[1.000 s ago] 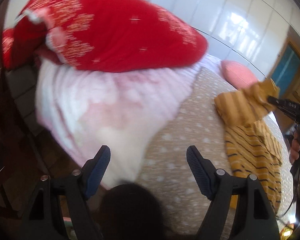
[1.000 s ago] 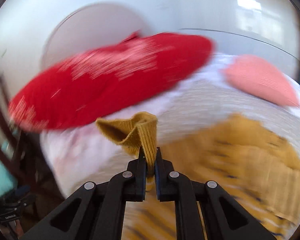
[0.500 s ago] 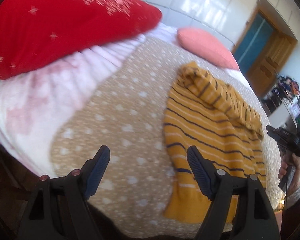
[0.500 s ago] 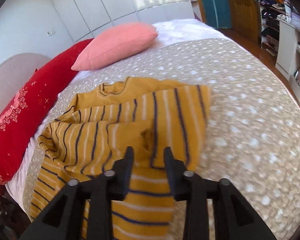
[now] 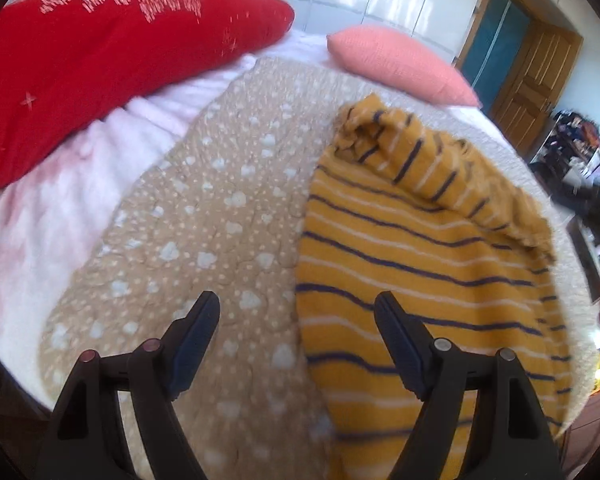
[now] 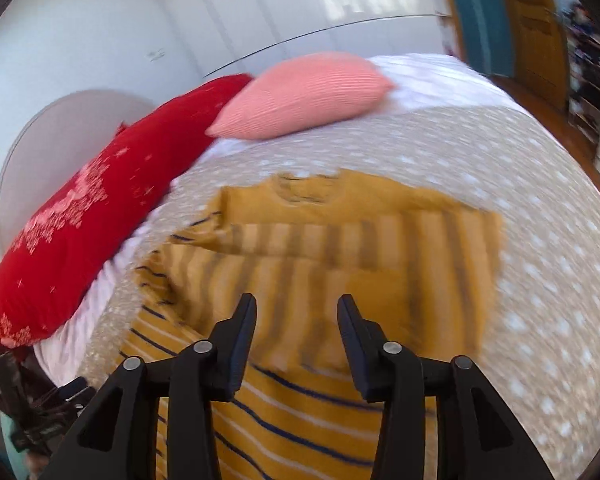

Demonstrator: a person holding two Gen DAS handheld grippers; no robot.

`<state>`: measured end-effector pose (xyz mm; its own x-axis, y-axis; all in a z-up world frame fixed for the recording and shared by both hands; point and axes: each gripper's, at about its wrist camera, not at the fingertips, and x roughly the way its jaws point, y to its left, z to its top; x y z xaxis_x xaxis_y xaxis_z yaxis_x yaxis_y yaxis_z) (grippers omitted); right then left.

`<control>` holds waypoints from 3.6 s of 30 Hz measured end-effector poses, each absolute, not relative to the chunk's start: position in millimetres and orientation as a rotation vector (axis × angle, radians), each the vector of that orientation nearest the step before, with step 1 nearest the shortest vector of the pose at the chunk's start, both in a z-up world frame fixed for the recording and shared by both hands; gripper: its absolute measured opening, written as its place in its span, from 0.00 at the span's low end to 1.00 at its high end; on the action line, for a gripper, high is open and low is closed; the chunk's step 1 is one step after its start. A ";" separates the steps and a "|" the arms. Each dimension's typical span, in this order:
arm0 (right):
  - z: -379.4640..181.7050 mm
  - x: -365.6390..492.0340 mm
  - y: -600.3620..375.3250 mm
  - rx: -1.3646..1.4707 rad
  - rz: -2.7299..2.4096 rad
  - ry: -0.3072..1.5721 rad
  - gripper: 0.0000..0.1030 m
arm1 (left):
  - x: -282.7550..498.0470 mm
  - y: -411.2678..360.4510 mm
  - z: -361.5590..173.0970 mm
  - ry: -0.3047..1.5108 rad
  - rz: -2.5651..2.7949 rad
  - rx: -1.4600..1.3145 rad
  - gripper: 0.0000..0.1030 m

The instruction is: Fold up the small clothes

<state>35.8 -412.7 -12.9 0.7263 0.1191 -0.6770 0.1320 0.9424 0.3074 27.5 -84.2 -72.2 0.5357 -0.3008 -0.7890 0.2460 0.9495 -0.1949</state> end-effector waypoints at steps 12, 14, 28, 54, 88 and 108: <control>-73.9 218.5 -358.4 0.449 0.027 1.033 0.45 | 18.7 -97.5 -99.9 0.762 -0.348 0.040 0.94; -87.5 235.6 -355.1 0.469 0.010 1.092 0.44 | 17.1 -95.0 -100.6 0.738 -0.362 0.023 0.94; -58.5 283.7 -327.3 0.310 -0.014 1.017 0.16 | 5.7 -77.9 -99.7 0.630 -0.456 -0.106 0.94; -91.9 273.2 -258.4 0.276 0.149 1.169 0.07 | 7.7 -79.5 -97.2 0.650 -0.462 -0.101 0.96; -104.5 -171.1 -465.6 0.636 0.006 0.866 0.61 | 2.0 -54.7 -83.3 0.964 -0.572 -0.213 0.96; -100.6 -225.5 -421.3 0.615 0.076 0.742 0.11 | -91.2 -63.3 -49.2 1.006 -0.472 -0.119 0.07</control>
